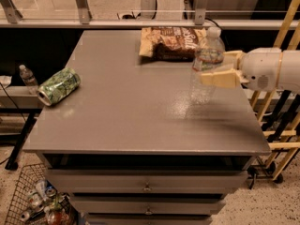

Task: Move water bottle near brown chip bag

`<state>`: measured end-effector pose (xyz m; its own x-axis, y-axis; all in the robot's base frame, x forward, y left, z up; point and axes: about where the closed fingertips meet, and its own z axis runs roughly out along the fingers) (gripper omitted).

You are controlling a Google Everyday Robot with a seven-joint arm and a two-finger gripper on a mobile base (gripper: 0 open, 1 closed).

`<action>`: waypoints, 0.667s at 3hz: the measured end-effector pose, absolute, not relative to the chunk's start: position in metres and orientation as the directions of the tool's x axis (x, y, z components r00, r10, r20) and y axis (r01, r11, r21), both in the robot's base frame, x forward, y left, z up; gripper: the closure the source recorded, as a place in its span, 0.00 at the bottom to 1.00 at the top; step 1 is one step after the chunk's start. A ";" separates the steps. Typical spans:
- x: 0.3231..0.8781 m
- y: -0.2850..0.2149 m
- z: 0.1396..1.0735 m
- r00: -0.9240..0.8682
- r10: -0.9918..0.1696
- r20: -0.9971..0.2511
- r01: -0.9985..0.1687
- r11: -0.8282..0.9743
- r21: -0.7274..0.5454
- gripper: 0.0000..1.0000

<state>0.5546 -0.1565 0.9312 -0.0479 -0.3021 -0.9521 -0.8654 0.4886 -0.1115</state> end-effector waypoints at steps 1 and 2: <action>0.597 -0.176 0.944 -0.036 -0.296 -0.955 -0.792 0.591 -0.153 1.00; 0.643 -0.190 0.942 -0.048 -0.269 -0.962 -0.723 0.674 -0.152 1.00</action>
Offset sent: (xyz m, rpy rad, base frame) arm 0.1419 -0.0581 0.0060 0.0512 -0.0858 -0.3661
